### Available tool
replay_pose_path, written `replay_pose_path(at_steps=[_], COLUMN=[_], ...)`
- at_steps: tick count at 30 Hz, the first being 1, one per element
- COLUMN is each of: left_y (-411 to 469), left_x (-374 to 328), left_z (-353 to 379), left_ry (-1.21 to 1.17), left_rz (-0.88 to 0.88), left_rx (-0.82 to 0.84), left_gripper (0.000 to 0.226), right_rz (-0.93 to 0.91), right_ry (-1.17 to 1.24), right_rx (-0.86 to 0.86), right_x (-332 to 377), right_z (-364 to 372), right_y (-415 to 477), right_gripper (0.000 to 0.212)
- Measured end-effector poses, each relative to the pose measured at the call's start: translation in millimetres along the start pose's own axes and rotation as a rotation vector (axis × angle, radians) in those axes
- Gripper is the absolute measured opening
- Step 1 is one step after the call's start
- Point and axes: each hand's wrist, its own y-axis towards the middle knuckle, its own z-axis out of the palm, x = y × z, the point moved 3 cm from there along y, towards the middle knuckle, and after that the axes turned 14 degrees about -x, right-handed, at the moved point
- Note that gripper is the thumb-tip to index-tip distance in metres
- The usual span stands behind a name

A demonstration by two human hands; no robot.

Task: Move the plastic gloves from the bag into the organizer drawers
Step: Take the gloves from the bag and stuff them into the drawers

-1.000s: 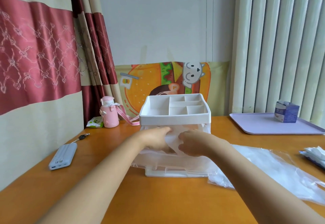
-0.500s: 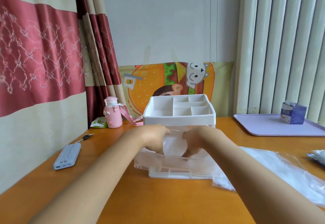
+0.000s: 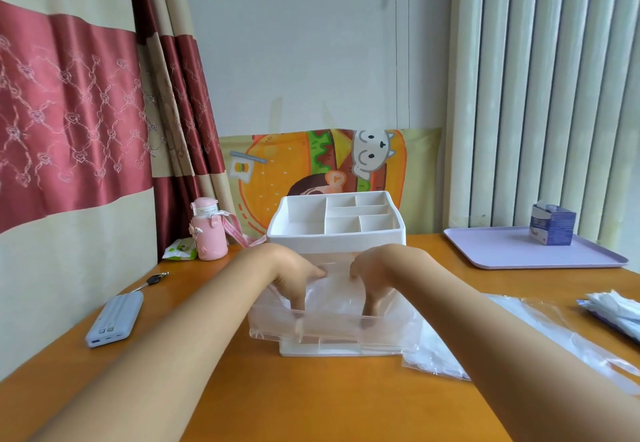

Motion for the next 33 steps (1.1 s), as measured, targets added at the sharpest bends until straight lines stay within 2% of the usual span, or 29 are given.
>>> replay_pose_path(at_steps=[3,6,9,12,15,17,19,22,26,28,30,33], left_y=[-1.0,-8.7,-20.3,-35.3,-50.8,-60.3,-67.4,-61.9,-32.2,-14.6,0.7,22.5], left_x=[1.2,4.7,10.1,10.0,1.8,-16.3,-45.4,-104.0,-178.5,-204.4,-222.4,-238.9], left_z=[-1.8,-6.8,-12.0,-18.4,-28.1,-31.6,-29.7,-13.1,25.3,44.5,61.5,81.0], left_ry=[-0.012,-0.111,-0.231,-0.355,-0.474,-0.595,-0.725,-0.854,-0.795,-0.733,-0.645,-0.599], left_rz=[0.012,-0.010,-0.025,-0.037,-0.068,-0.059,0.011,0.171,0.305,0.341,0.365,0.374], left_rx=[-0.059,-0.158,-0.238,-0.377,-0.713,-0.937,-1.038,-0.925,-0.649,-0.567,-0.525,-0.494], left_gripper=[0.087,0.073,0.058,0.035,0.007,0.026,0.037,0.040,0.025,0.017,0.028,0.048], right_rz=[-0.011,-0.021,-0.032,0.009,0.083,0.154,0.244,0.396,0.630,0.710,0.750,0.786], right_ry=[0.251,0.634,0.730,0.731,0.742,0.710,0.664,0.567,0.547,0.531,0.523,0.499], right_rx=[-0.200,-0.484,-0.707,-0.810,-0.853,-0.893,-0.907,-0.790,-0.615,-0.504,-0.406,-0.294], right_x=[-11.5,-27.0,-43.5,-60.9,-78.3,-90.4,-105.1,-129.8,-175.7,-199.4,-217.7,-235.6], right_z=[-10.4,-16.2,-12.2,-0.8,13.4,22.7,30.8,49.1,95.0,123.2,147.8,176.8], right_y=[-14.6,-40.5,-65.8,-84.6,-96.5,-103.9,-108.8,-113.8,-122.7,-129.4,-137.4,-148.1], right_gripper=[0.063,0.032,0.014,0.018,0.032,0.046,0.051,0.048,0.027,0.045,0.053,0.049])
